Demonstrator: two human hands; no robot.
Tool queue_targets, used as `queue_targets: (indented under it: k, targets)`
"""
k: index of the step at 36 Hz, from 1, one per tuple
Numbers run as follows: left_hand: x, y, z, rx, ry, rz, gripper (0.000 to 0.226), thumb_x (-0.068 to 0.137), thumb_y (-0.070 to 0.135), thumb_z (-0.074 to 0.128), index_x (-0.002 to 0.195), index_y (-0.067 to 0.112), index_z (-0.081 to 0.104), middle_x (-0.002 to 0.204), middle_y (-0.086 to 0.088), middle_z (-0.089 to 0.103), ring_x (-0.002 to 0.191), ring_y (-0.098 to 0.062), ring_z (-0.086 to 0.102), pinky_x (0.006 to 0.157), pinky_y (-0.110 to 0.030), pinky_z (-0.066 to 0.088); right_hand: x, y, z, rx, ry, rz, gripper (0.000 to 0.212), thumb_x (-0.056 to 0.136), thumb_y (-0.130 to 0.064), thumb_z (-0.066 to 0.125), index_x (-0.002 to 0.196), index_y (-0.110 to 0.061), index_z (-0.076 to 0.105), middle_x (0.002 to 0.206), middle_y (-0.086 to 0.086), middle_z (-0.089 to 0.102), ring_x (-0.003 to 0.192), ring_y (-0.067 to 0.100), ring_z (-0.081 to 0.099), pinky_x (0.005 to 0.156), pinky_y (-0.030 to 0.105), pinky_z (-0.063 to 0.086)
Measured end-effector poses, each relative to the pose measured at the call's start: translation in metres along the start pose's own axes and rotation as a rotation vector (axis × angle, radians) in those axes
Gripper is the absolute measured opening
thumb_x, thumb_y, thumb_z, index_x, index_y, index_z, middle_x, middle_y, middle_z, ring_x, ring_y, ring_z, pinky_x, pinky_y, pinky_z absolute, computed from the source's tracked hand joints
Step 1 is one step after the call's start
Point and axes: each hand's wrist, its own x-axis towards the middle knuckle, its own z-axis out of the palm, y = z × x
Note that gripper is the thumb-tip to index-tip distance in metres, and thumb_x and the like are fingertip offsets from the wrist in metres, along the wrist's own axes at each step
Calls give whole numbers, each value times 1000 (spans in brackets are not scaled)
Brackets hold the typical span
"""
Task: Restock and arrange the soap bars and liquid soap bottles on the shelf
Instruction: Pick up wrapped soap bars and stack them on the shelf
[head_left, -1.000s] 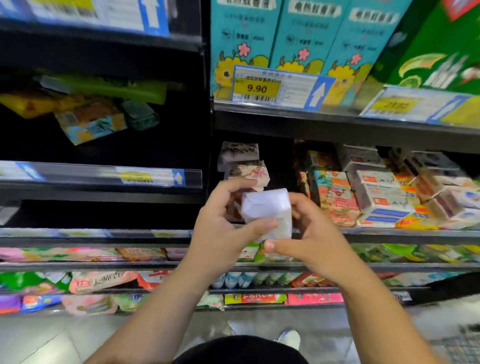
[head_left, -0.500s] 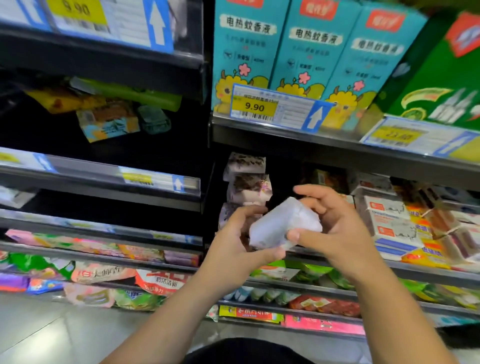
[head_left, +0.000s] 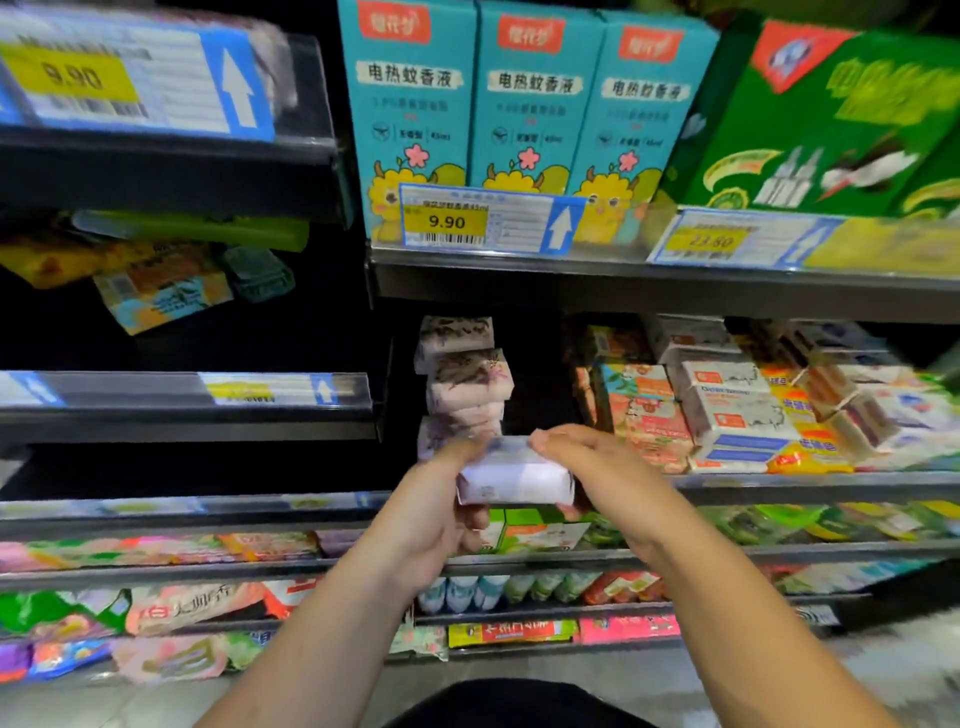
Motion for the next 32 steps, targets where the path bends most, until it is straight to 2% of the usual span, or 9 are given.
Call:
queue_targets:
  k: [3, 6, 10, 12, 16, 18, 23, 28, 32]
  targets:
    - [4, -5, -5, 39, -10, -51, 26, 94, 34, 61, 104, 11, 66, 68, -5, 54, 47, -16, 46, 42, -22, 28, -2, 8, 3, 29, -21, 48, 29, 92, -46, 63, 98, -19, 72, 83, 10, 61, 72, 15, 60, 59, 23, 48]
    - [5, -5, -9, 119, -24, 70, 21, 91, 26, 68, 105, 11, 68, 74, -7, 64, 58, -18, 55, 45, -24, 39, -9, 12, -1, 30, -8, -46, 14, 94, -32, 66, 107, -30, 70, 104, 9, 69, 85, 13, 66, 68, 22, 53]
    - [8, 4, -13, 261, -122, 347, 39, 80, 15, 81, 116, 17, 66, 104, -8, 73, 88, -21, 70, 70, -28, 56, -17, 16, -12, -32, 83, -293, 41, 86, -18, 77, 118, -41, 65, 114, -17, 63, 104, 4, 61, 87, 21, 50]
    - [11, 9, -13, 349, -160, 453, 53, 71, 18, 88, 119, 20, 66, 108, -4, 73, 98, -18, 70, 81, -31, 58, -19, 15, -17, -116, 130, -442, 48, 82, -11, 80, 117, -40, 66, 116, -17, 60, 112, 1, 56, 90, 14, 44]
    - [14, 15, -3, 346, -146, 478, 35, 80, 26, 74, 114, 22, 67, 99, -2, 74, 90, -18, 69, 77, -34, 56, -18, 13, -24, -400, 157, -538, 64, 76, -26, 85, 131, -43, 56, 139, -19, 39, 134, -1, 37, 103, 9, 34]
    - [15, 14, 3, 332, -110, 451, 20, 92, 22, 66, 111, 17, 67, 97, -9, 74, 81, -20, 66, 66, -31, 52, -16, 12, -23, -528, 155, -530, 76, 74, -38, 86, 140, -42, 48, 145, -22, 30, 138, -1, 29, 107, 17, 34]
    - [21, 11, 13, 276, -81, 389, 18, 98, 22, 61, 109, 9, 68, 89, -9, 73, 64, -14, 63, 52, -21, 48, -3, 11, -24, -914, 254, -605, 84, 74, -49, 81, 146, -23, 46, 138, -4, 46, 128, 15, 40, 106, 32, 38]
    - [31, 10, 7, 424, 2, 322, 23, 98, 37, 59, 99, 16, 69, 71, 1, 69, 66, -18, 65, 64, -35, 50, 15, 5, -37, -1038, 173, -492, 82, 76, -58, 74, 145, -25, 45, 132, -3, 50, 121, 18, 46, 96, 32, 40]
    - [37, 7, -11, 855, 142, 428, 15, 94, 43, 59, 96, 33, 69, 95, 13, 72, 92, -11, 66, 87, -34, 52, 34, 0, -49, -1142, 154, -324, 87, 78, -57, 73, 150, -24, 39, 143, 1, 46, 132, 23, 42, 106, 33, 38]
